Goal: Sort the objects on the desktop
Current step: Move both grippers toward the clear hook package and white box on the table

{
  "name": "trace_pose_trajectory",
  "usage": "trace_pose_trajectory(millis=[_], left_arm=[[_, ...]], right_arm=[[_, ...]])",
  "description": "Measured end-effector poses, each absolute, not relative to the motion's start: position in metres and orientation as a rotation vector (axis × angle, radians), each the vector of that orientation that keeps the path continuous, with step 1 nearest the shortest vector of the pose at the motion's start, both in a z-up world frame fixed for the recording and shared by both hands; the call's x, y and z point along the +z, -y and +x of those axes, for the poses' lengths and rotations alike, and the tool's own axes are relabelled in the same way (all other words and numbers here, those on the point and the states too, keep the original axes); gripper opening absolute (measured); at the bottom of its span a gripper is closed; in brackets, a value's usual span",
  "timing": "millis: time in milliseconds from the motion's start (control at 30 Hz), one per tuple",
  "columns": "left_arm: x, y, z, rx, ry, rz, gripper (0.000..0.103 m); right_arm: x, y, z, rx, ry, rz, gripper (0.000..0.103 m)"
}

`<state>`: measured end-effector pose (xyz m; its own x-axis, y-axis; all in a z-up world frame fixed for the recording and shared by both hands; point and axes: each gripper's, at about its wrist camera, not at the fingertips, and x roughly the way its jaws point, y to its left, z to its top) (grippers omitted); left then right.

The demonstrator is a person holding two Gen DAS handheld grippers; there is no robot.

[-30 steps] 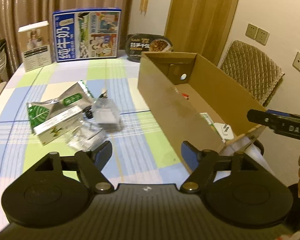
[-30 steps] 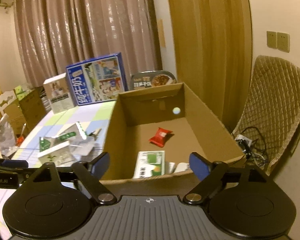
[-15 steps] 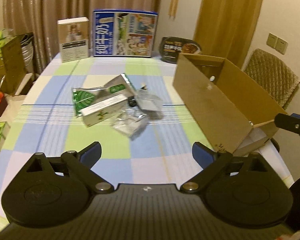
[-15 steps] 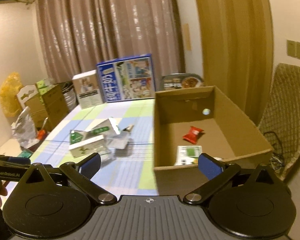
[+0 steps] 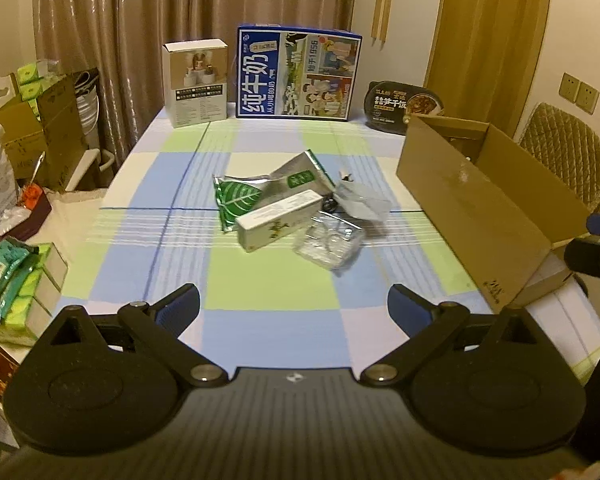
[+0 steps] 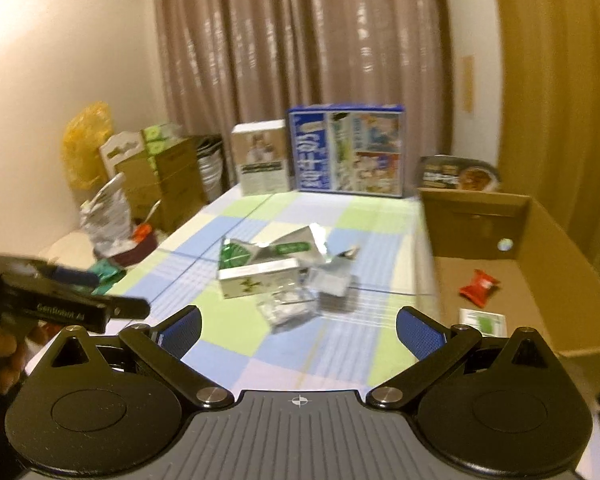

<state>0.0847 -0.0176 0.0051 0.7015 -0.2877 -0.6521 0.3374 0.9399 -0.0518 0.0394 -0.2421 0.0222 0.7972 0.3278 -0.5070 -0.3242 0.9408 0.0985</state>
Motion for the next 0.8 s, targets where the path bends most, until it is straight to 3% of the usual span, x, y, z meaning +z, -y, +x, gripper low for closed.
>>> trace_pose_trajectory(millis=[800], left_arm=[[-0.054,-0.005,0.202,-0.483,-0.716,0.29,0.098]], right_arm=[[-0.07,0.184,0.174,0.5,-0.732,-0.195,0.101]])
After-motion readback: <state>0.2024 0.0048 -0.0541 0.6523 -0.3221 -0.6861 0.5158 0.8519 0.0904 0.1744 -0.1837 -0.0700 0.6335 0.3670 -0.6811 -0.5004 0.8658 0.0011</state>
